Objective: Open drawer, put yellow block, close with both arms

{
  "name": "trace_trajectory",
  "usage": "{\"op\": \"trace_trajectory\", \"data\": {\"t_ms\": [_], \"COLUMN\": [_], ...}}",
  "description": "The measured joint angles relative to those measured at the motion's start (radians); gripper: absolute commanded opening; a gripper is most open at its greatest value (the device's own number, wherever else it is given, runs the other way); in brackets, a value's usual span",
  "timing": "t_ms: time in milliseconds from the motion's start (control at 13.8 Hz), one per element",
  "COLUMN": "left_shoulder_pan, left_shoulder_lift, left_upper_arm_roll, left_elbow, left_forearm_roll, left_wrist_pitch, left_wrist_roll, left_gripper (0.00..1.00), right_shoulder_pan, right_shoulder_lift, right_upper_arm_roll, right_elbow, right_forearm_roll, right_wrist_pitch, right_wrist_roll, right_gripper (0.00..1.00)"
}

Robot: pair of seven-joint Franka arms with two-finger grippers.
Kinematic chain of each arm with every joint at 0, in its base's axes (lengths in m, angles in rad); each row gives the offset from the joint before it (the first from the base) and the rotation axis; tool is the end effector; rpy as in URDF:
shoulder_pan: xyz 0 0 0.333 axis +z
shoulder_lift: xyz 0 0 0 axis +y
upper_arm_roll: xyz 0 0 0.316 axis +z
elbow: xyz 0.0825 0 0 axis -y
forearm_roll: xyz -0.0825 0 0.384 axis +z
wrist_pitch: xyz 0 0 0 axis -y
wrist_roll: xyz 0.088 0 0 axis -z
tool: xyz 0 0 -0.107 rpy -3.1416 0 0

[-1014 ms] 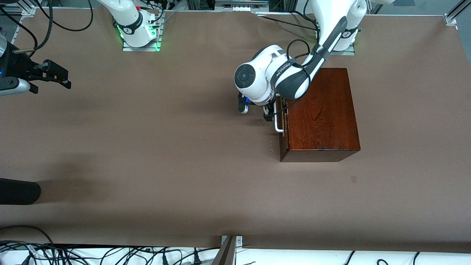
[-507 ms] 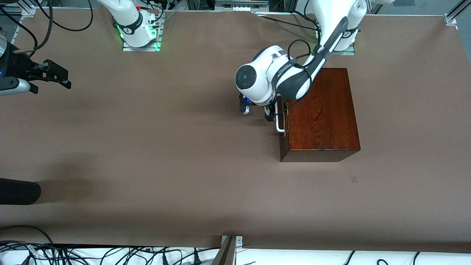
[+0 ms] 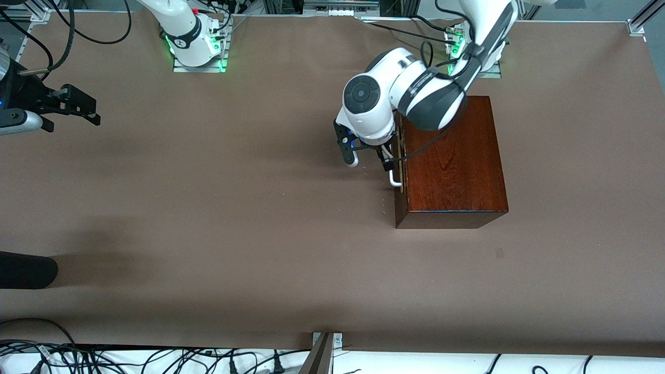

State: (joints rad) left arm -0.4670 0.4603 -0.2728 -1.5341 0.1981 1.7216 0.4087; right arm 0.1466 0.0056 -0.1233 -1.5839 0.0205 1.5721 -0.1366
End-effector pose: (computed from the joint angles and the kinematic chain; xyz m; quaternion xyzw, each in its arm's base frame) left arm 0.5107 -0.4097 0.3789 -0.8205 0.5564 0.1193 0.0544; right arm 0.5557 0.0153 0.6154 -0.9967 -0.0798 0.0081 0.0104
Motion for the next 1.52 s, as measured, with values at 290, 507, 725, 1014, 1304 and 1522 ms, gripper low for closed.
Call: {"op": "trace_trajectory", "data": {"t_ms": [290,507,725,1014,1304,1522], "left_shoulder_pan": [0.005,0.036,0.055,0.128,0.268,0.366], "left_shoulder_lift": [-0.031,-0.032,-0.037,-0.111,-0.197,-0.326], "left_upper_arm_roll": [0.048,0.087,0.100,0.107,0.121,0.183], "left_elbow": [0.142,0.233,0.262,0.285,0.239,0.029], "left_forearm_roll": [-0.001,-0.007,-0.008,-0.009,-0.099,-0.163], "left_wrist_pitch": [-0.119,-0.218,-0.269,-0.352,-0.304,-0.160], "left_wrist_roll": [-0.113,-0.147,-0.223,-0.465,-0.543,-0.534], "left_gripper": [1.00,1.00,1.00,1.00,1.00,1.00], "right_shoulder_pan": [0.000,0.000,0.000,0.000,0.000,0.000], "right_shoulder_lift": [0.000,0.000,0.000,0.000,0.000,0.000], "right_upper_arm_roll": [0.000,0.000,0.000,0.000,0.000,0.000], "right_elbow": [0.000,0.000,0.000,0.000,0.000,0.000], "right_forearm_roll": [0.000,0.000,0.000,0.000,0.000,0.000], "right_wrist_pitch": [0.000,0.000,0.000,0.000,0.000,0.000], "right_wrist_roll": [0.000,0.000,0.000,0.000,0.000,0.000], "right_gripper": [1.00,1.00,1.00,1.00,1.00,1.00]}}
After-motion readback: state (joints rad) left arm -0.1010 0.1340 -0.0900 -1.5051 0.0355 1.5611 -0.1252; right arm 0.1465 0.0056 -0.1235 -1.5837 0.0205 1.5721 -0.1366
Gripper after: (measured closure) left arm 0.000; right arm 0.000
